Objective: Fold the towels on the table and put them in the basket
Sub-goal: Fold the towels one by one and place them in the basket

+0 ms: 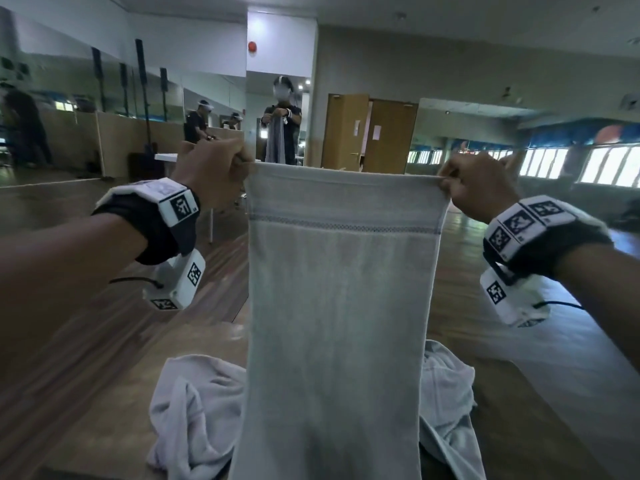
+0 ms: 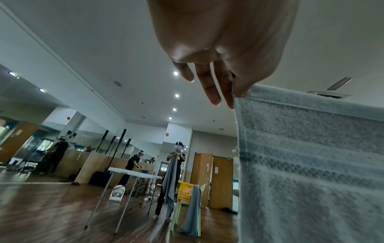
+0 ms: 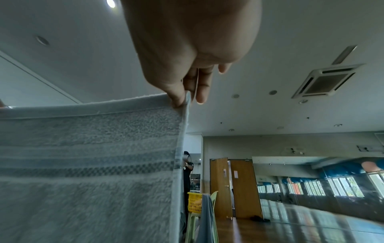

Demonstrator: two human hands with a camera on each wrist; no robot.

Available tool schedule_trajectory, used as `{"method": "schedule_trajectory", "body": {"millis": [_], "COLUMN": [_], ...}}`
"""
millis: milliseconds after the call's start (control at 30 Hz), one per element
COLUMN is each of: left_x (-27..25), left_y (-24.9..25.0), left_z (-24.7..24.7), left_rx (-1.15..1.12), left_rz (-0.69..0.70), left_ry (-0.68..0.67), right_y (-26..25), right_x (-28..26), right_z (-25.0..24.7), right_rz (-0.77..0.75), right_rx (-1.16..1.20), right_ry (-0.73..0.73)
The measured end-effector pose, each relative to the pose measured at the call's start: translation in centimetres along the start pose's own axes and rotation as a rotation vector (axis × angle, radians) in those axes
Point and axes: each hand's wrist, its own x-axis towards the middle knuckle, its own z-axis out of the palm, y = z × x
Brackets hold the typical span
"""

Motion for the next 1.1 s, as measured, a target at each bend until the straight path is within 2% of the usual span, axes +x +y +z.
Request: {"method": "schedule_trajectory", "body": {"millis": [100,200,433,567,667,733,800,900,1000,1100], "left_x": [-2.2,-6.0,-19.2,-26.3,-30.4,-32.0,-33.1,-34.0,-34.3,-33.8], "left_y": [-0.7,-1.8,-3.1,-3.1,-2.5,-2.1,-1.9,-1.6,-1.6,-2.1], "left_z": [2.0,4.7,10.1,11.9,13.5,14.5,15.3,16.2,16.9,17.8], "left_rx": [0.015,-0.003,-0.189,-0.234,-0.211,-0.162,-0.121,-0.024,0.08,0.085], "left_rz": [-0.006,-0.023,-0.031,-0.018,0.002,0.003,0.05,0.125,0.172,0.175], "left_ry": [-0.029,-0.133,-0.403,-0.637,-0.769,-0.835,-0.862,-0.885,-0.918,-0.888], "right_y": [-0.1,0.0,0.3,0.9,0.6,0.0,-0.5,-0.8,-0.5,-0.2], "right_x": [-2.4,-6.2,-18.2,-25.3,-29.6,-31.8,-33.8,-35.7,-36.6,-36.5], "right_z": [2.6,5.4,10.5,12.8,14.4,15.3,16.1,17.1,17.9,18.6], "right_rz": [-0.018,-0.043,-0.074,-0.095,-0.098,-0.104,-0.114,-0.17,-0.164,-0.152], "right_rx": [0.029,0.061,0.146,0.243,0.224,0.239,0.282,0.155,0.179,0.171], "right_ry": [-0.032,-0.128,-0.378,-0.588,-0.803,-0.88,-0.914,-0.94,-0.87,-0.837]}}
